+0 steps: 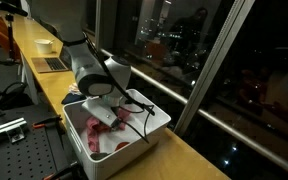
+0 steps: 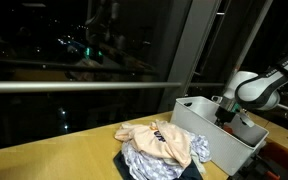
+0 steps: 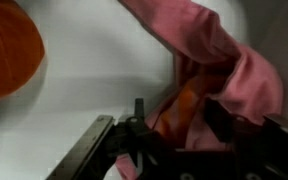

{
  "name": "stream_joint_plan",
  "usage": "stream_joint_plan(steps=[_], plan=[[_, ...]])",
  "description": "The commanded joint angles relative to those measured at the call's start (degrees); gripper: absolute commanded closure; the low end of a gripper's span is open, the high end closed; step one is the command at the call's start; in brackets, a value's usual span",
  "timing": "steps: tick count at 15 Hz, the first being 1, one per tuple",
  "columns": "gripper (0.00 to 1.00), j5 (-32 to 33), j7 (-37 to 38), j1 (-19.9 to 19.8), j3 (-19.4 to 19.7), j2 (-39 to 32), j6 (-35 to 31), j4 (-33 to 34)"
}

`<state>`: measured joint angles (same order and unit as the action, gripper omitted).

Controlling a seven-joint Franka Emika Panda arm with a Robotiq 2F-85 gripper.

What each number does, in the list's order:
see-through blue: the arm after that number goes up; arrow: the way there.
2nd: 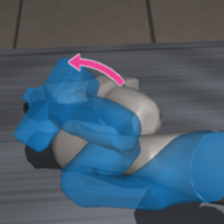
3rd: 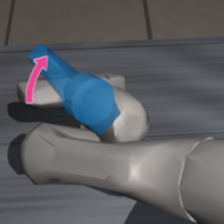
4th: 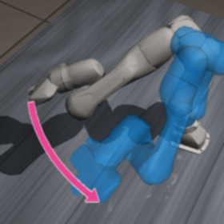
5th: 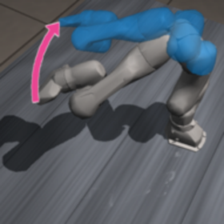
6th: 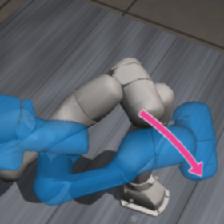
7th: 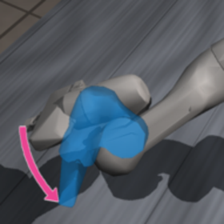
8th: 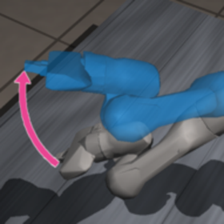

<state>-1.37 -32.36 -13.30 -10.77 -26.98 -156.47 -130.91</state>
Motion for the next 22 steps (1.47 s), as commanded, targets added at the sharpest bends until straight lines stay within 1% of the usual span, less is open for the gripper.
stream_joint_plan(steps=[1,4,5,6,10,14,17,18,19,20,22], plan=[[0.67,-3.82,-4.5,-4.11,-2.33,-0.17,1.97,0.66],[0.9,-6.38,-6.86,-6.05,-2.97,0.62,2.15,-0.21],[0.97,-7.11,-7.49,-6.53,-3.06,0.85,2.26,-0.46],[1.0,-8.14,-8.32,-7.19,-3.41,1.18,2.43,-0.83],[1.0,-12.05,-11.35,-8.53,-4.14,3.09,4.15,-2.03],[1.0,-16.85,-14.86,-8.79,-4.93,8.41,6.99,-3.97],[1.0,-18.62,-15.2,-5.69,-3.02,14.65,10.49,-5.1],[0.98,-18.51,-14.93,-4.5,-2.12,16.25,11.4,-5.16],[0.73,-18.39,-14.71,-3.4,-1.4,17.56,12.5,-5.0],[0.73,-18.23,-14.52,-2.22,-0.6,18.4,13.25,-4.8],[0.61,-17.77,-14.13,0.43,0.86,19.19,14.22,-4.64]])
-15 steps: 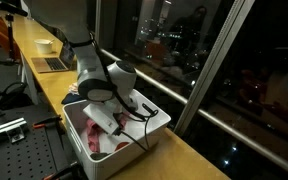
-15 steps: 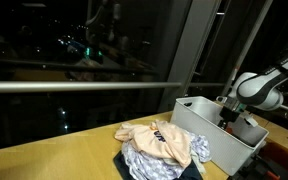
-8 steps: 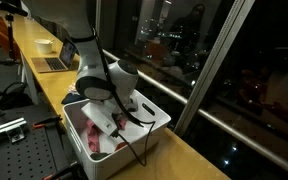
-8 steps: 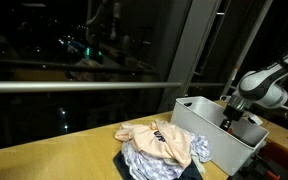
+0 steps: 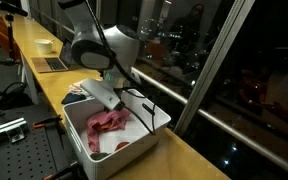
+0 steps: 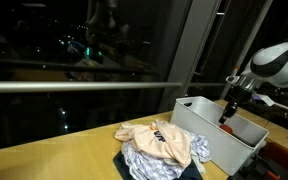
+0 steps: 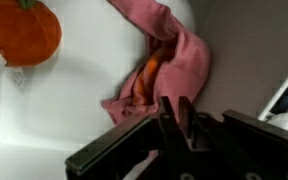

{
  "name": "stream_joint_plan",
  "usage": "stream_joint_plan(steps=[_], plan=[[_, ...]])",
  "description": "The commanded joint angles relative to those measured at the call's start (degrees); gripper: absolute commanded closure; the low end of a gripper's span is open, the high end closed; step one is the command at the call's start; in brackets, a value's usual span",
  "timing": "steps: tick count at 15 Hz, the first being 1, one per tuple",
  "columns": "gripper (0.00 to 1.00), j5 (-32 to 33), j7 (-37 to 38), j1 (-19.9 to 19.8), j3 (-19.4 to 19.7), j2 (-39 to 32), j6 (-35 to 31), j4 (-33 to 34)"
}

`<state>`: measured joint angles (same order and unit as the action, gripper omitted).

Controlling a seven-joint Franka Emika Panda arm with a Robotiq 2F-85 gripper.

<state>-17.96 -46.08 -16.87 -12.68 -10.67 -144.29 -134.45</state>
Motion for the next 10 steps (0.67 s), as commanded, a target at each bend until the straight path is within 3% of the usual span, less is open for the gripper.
stream_joint_plan(steps=[1,8,10], plan=[[0.55,-0.9,-0.17,5.23,3.43,2.93,2.25,-1.17],[0.04,0.86,1.39,10.36,5.66,-0.68,0.84,-2.99],[0.0,0.51,1.02,10.56,5.59,-2.24,0.64,-3.06]])
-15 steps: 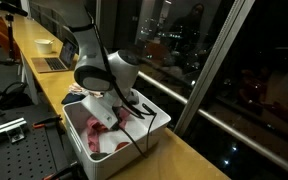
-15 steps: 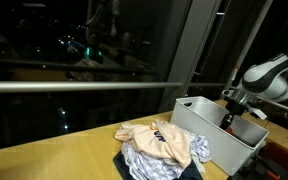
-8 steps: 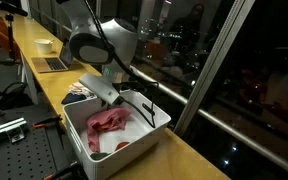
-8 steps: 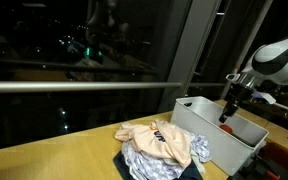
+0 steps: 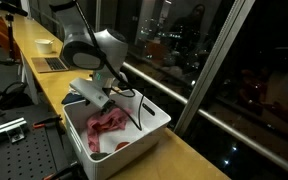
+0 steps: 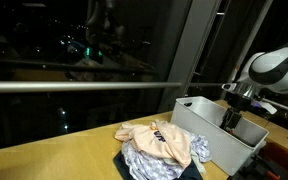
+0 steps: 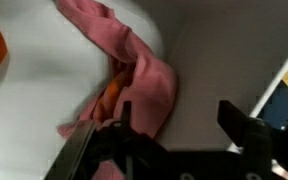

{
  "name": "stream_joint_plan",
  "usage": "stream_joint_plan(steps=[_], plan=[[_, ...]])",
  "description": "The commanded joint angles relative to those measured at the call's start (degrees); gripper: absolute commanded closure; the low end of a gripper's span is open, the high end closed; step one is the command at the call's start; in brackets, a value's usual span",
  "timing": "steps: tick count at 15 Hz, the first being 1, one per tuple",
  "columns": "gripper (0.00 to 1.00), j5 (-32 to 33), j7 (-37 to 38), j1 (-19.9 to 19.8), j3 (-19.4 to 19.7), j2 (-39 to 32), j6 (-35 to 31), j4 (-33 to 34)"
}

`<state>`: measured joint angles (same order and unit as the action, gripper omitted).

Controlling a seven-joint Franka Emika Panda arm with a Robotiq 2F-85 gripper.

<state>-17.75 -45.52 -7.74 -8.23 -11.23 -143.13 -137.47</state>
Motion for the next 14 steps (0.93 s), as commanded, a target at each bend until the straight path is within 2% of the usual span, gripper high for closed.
stream_joint_plan(steps=[1,10,14], plan=[[0.0,0.08,0.22,1.36,1.1,-2.38,-0.8,-0.06],[0.0,-2.11,-2.59,-0.97,-0.07,-10.44,-2.57,2.94],[0.0,-1.0,-2.24,-1.47,-0.27,-14.3,-4.23,4.33]])
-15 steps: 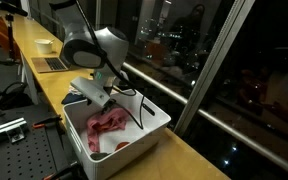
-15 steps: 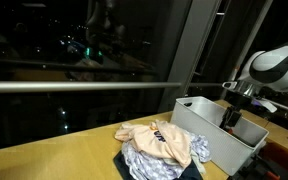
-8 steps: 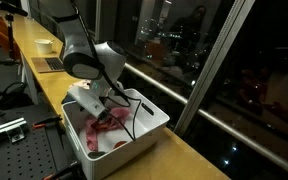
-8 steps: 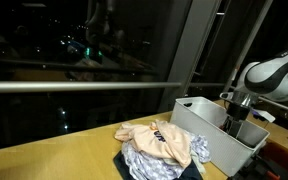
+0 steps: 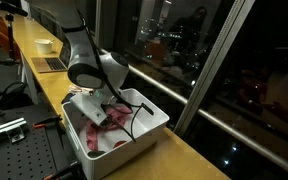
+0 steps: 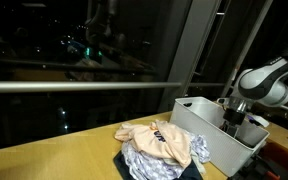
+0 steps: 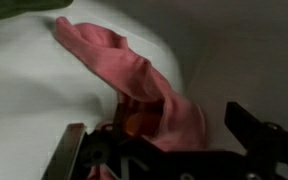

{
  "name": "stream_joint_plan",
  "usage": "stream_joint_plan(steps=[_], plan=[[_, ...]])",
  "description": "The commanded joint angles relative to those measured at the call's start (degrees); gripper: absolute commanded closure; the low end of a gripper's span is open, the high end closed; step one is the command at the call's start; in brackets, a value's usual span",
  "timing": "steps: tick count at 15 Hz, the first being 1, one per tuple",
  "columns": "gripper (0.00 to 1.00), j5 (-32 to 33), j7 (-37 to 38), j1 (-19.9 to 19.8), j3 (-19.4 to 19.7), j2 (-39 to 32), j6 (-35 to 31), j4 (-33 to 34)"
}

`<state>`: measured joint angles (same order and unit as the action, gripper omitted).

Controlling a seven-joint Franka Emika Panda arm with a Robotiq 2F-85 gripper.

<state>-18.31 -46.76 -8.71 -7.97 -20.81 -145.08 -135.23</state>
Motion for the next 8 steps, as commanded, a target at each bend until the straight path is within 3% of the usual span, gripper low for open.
stream_joint_plan(steps=[1,6,7,8], plan=[[0.0,-0.05,-0.85,-0.89,-0.59,-5.75,-2.96,2.33],[0.0,1.13,-0.04,-2.72,-0.91,-8.38,-3.18,4.6],[0.25,1.13,0.05,-2.96,-1.05,-8.6,-3.08,5.12],[0.28,1.11,0.09,-3.16,-1.12,-8.64,-3.02,5.42]])
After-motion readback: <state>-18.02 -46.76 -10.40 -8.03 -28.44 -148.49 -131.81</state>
